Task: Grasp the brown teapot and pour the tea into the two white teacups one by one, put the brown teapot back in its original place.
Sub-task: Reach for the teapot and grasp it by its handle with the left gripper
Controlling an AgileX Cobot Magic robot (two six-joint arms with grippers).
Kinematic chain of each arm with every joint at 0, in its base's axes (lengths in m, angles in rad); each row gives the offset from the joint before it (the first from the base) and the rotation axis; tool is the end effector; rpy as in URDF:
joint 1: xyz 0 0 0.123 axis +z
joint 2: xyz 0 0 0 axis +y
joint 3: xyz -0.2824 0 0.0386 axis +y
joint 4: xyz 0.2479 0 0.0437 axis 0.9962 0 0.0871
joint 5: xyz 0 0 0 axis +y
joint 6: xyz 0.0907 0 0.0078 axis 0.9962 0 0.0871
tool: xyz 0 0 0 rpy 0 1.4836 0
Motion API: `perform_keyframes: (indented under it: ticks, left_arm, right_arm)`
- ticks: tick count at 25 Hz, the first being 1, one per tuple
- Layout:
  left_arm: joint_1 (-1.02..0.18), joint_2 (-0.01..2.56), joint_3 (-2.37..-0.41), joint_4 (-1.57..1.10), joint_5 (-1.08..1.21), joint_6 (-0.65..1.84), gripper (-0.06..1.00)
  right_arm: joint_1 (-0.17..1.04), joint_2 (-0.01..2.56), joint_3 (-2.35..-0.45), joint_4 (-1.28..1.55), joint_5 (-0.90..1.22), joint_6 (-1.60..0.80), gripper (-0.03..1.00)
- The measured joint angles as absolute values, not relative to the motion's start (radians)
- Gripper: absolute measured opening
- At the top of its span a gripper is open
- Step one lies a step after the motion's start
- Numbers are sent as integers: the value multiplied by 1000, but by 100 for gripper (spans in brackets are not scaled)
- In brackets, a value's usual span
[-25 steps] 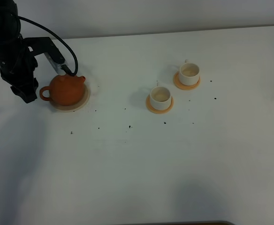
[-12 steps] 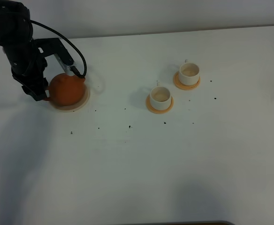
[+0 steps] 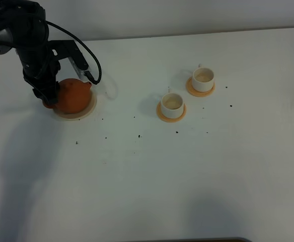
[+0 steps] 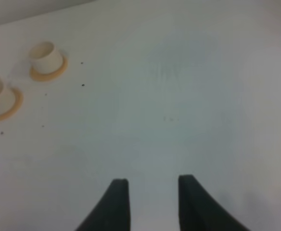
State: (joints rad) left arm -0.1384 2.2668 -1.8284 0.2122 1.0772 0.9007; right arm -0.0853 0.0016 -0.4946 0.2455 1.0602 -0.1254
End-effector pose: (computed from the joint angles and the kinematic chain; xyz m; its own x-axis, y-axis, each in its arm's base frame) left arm 0.4650 -0.0477 0.1609 -0.4362 0.8969 0.0731 0.8831 0.4110 0.2262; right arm -0.0036 0.0197 0.2777 -0.4481 0.0348 -0.8933 -0.1070 0.9900 0.0923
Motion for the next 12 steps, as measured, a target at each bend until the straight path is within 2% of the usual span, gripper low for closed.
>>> perform_keyframes:
  ticks: [5, 12]
  left_arm:
    - [-138, 2273, -1828, 212, 1082, 933, 44]
    - [-138, 2274, -1828, 208, 1076, 992, 31]
  right_arm:
    - [-85, 2, -495, 245, 1060, -125, 24]
    - [-85, 2, -495, 245, 1060, -125, 24]
